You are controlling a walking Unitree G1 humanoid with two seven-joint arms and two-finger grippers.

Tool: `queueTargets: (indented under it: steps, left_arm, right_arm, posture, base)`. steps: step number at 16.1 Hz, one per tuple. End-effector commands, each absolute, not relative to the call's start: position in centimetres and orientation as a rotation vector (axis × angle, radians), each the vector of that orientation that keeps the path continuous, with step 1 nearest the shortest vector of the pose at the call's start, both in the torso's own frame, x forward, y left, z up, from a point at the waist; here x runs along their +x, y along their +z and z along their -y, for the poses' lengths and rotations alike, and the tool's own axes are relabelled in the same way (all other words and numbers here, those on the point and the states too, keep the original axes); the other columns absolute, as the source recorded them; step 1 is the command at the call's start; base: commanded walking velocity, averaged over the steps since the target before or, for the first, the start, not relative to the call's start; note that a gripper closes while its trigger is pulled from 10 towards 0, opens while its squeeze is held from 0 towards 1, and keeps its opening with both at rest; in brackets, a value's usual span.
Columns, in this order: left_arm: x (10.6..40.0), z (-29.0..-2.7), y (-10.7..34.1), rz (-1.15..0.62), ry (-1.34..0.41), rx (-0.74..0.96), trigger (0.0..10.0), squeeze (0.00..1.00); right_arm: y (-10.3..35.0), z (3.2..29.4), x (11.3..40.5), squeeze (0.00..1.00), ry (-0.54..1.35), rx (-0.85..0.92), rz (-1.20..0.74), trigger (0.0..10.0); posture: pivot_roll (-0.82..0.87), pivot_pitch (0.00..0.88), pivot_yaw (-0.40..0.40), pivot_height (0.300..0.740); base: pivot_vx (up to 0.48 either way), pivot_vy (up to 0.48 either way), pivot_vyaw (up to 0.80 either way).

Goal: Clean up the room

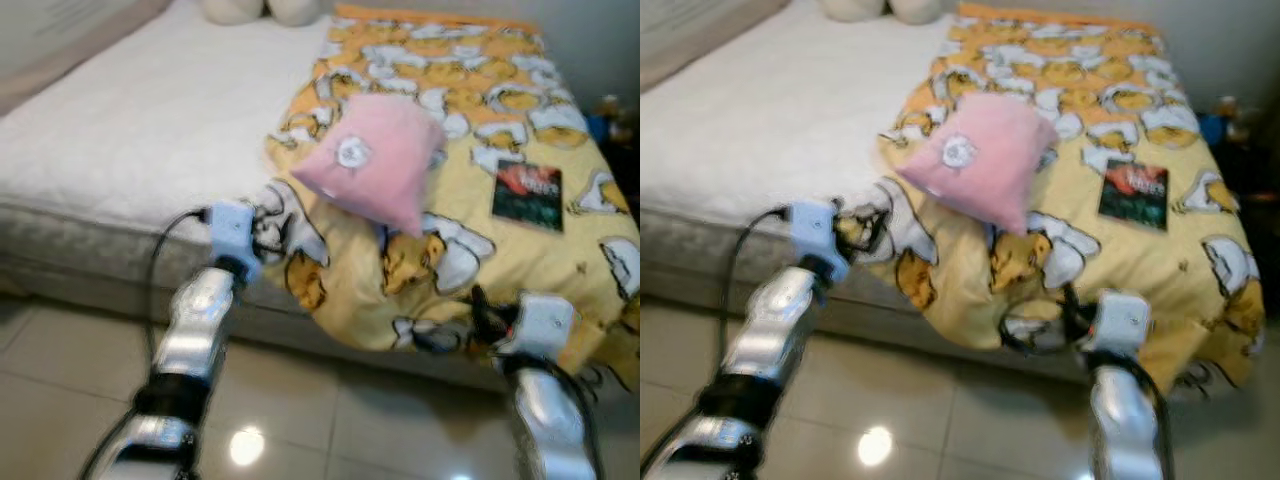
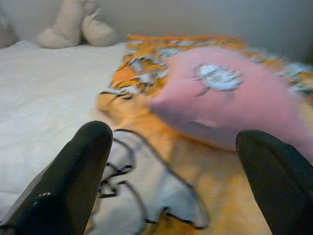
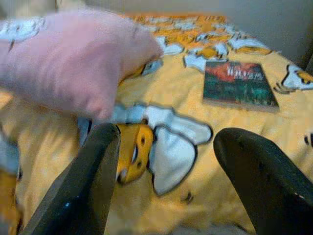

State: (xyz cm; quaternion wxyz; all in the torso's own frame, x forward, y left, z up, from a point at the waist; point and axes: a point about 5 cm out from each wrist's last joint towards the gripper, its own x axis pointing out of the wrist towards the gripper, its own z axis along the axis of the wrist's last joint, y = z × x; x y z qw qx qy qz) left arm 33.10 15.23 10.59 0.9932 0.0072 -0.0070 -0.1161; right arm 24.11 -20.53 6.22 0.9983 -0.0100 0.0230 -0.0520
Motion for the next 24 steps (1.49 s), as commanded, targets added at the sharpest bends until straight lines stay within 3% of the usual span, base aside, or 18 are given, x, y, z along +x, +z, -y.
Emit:
queueTargets:
  steps: [1, 9, 14, 20, 24]
  left_arm:
    - [33.3, -13.6, 11.0, 0.035, -0.277, 0.009, 10.0, 0.0]
    - [34.0, -13.6, 12.4, 0.099, -0.291, 0.033, 10.0, 0.0]
    - [33.9, -13.7, 12.4, 0.099, -0.303, 0.043, 10.0, 0.0]
    - [34.2, -13.5, 12.8, 0.117, -0.304, 0.044, 10.0, 0.0]
    - [34.1, -13.2, 12.8, 0.114, -0.331, 0.061, 10.0, 0.0]
  right_arm:
    - [5.9, 21.8, 23.4, 0.0, -0.15, -0.032, -0.065, 10.0]
    - [7.3, 21.8, 24.2, 0.0, -0.163, -0.033, 0.002, 10.0]
    - [6.9, 21.7, 24.2, 0.0, -0.161, -0.04, -0.017, 10.0]
    - [7.3, 22.1, 24.5, 0.0, -0.168, -0.046, -0.006, 10.0]
    - [7.2, 21.7, 24.5, 0.0, -0.165, -0.043, -0.003, 10.0]
  posture:
    - [-0.03, 0.0, 0.022, 0.736]
    - [-0.02, 0.0, 0.021, 0.736]
    - [-0.02, 0.0, 0.024, 0.736]
    - [-0.01, 0.0, 0.024, 0.736]
    - [-0.01, 0.0, 0.023, 0.736]
  base:
    - [0.48, 0.0, 0.0]
    - [0.48, 0.0, 0.0]
    - [0.464, 0.0, -0.71]
    - [0.0, 0.0, 0.0]
    - [0.0, 0.48, -0.14]
